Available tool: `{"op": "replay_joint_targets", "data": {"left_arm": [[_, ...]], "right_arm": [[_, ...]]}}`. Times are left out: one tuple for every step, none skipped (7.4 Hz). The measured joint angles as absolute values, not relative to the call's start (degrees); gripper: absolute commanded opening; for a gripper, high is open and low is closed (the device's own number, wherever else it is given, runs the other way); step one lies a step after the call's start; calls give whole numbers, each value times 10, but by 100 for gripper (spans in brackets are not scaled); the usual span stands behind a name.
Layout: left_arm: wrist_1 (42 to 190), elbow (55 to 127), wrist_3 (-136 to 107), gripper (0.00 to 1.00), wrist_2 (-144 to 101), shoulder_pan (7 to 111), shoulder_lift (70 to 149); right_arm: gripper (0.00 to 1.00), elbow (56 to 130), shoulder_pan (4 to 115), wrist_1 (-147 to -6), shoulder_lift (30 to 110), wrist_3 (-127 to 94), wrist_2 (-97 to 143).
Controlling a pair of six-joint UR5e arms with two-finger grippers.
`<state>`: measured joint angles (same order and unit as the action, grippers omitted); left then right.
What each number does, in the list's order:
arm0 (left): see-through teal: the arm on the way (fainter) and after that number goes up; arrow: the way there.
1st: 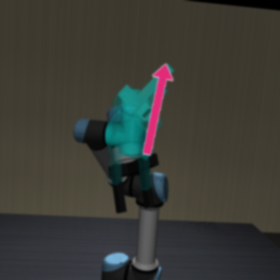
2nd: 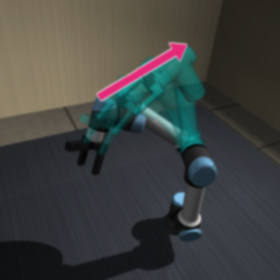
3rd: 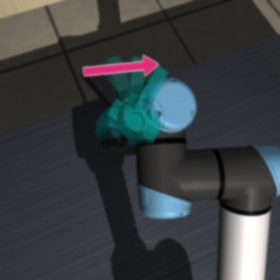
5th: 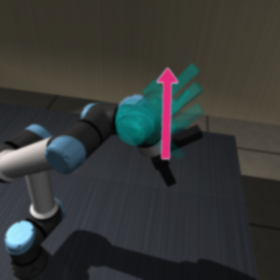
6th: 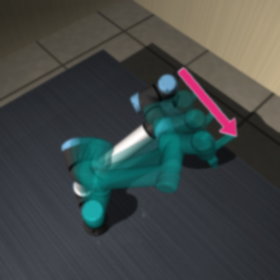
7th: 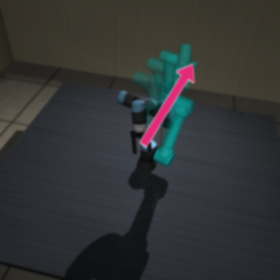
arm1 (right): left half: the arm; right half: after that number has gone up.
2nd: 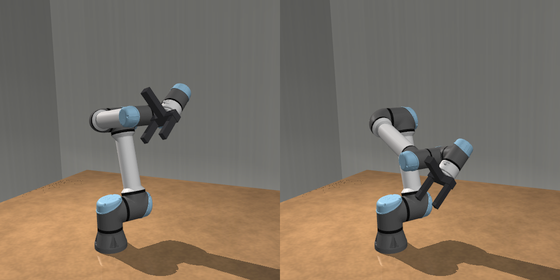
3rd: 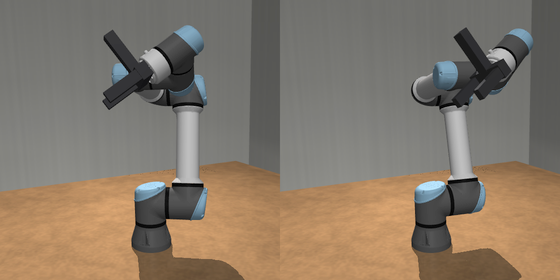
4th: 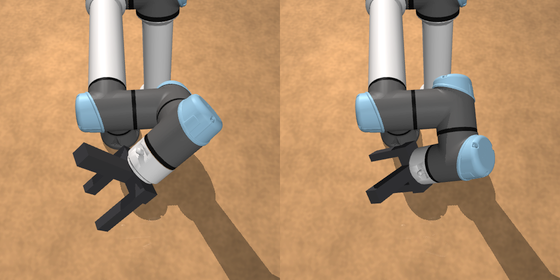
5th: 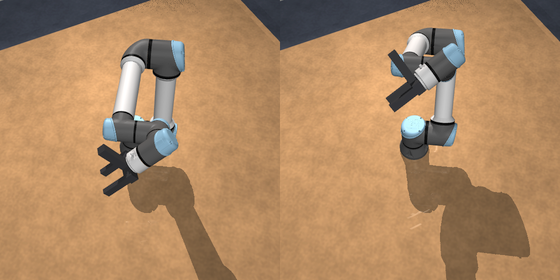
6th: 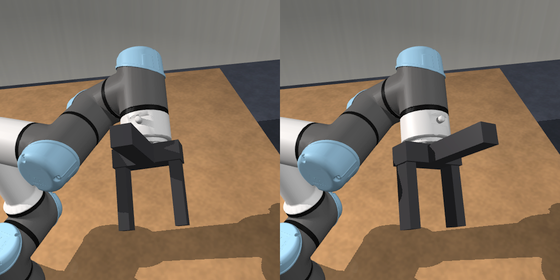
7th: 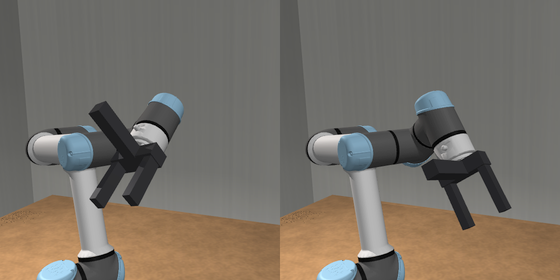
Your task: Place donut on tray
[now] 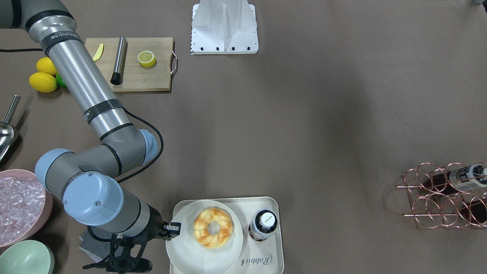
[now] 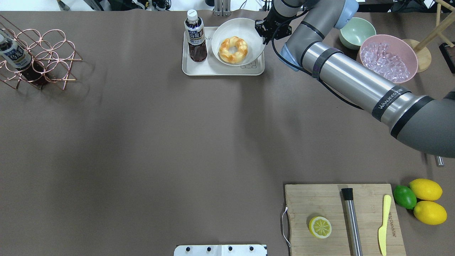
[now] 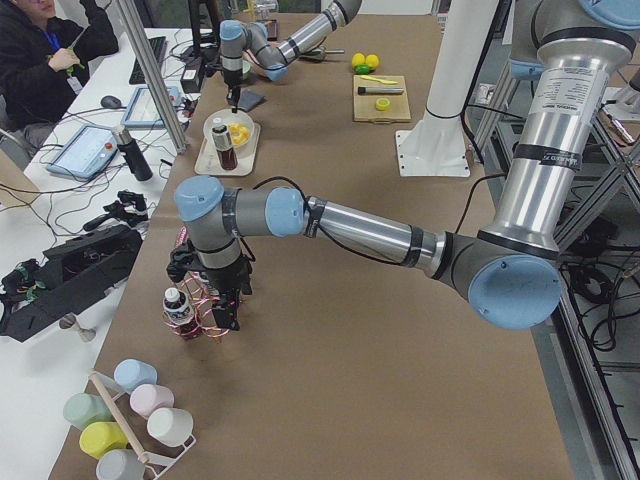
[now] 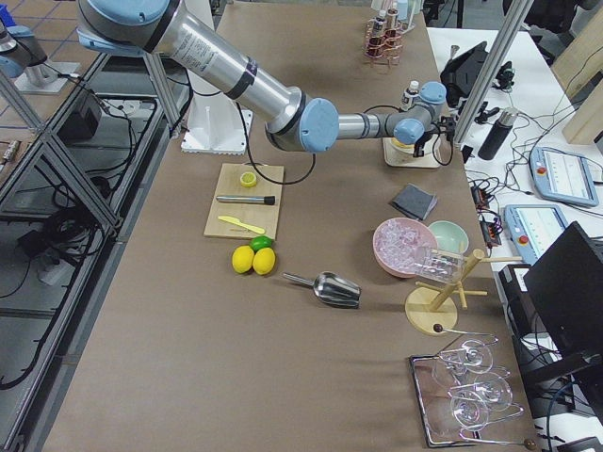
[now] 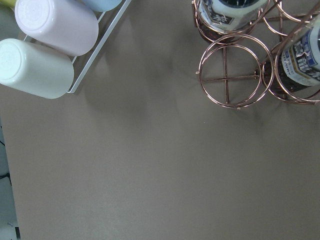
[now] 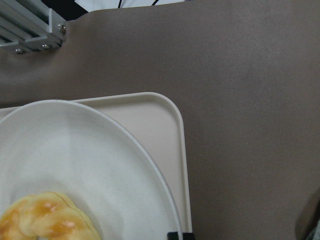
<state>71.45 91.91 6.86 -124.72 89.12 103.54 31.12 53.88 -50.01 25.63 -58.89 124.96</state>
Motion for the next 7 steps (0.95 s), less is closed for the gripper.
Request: {"op": "replay_joint_targets", "data": {"left_arm": [[715,919,69,98,-1248,891,1036],[714,919,69,98,-1247,891,1038],[714,919,69,98,-1247,891,1040],[712,919,69,98,-1247,891,1041],[709,919,69,98,-1247,891,1043],[707,919,69,98,-1247,891,1045],[705,919,69,98,-1247,891,1046]], "right_arm": [[0,306,537,-500,253,-589,1245],[0,303,537,-500,250,-591,1244],[0,302,536,-500,249,-607,1243],[0,301,536,-500,246,-637,1243],[0,301,536,-499,244,-661,1243],[0,301,536,-499,243,-674,1243],[11,301,536,-499,243,-679,1243]]}}
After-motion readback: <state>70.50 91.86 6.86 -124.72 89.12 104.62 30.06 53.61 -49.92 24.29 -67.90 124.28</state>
